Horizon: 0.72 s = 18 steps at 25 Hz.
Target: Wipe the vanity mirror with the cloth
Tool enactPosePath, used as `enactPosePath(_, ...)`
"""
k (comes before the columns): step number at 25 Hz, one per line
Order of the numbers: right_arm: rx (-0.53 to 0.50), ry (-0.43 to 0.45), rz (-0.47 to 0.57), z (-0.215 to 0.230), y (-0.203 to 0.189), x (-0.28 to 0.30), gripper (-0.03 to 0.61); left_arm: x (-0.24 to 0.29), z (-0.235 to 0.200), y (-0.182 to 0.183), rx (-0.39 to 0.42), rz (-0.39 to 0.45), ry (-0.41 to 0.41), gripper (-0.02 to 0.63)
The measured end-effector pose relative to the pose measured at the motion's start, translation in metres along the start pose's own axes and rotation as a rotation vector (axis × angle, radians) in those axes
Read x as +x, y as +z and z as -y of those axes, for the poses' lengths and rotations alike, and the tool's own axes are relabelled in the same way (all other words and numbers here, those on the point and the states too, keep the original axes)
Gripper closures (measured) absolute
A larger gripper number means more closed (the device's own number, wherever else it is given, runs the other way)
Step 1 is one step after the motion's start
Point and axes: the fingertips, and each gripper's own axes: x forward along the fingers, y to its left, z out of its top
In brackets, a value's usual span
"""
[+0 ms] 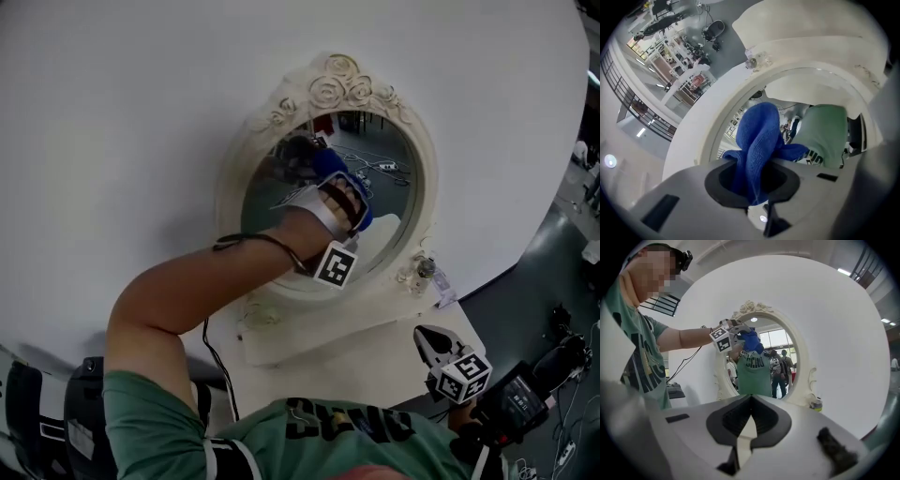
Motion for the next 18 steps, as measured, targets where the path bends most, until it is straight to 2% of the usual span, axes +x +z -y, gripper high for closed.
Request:
enactPosePath(4, -0.056, 0.105, -0.004, -0.038, 0.013, 0.047, 0.571, -0.056, 0.079, -0.038, 0.006, -0.034, -0.093, 0.543)
enactPosePath(8, -0.104, 0.177, -0.008, -0.070, 0.024, 0.074, 0.571, -0.081, 0.135, -0.066, -0.006, -0.079, -0.182, 0.543)
enactPosePath(12, -0.112, 0.205, -0.024, -0.095, 0.032, 0.085, 0.571, -0.092, 0.162, -0.061, -0.001, -0.060, -0.211, 0.543)
enactPosePath(18, -0.115, 0.207, -0.021, -0.097, 0.031, 0.091, 0.571, -0.085, 0.177, -0.049, 0.009, -0.059, -0.252, 0.543)
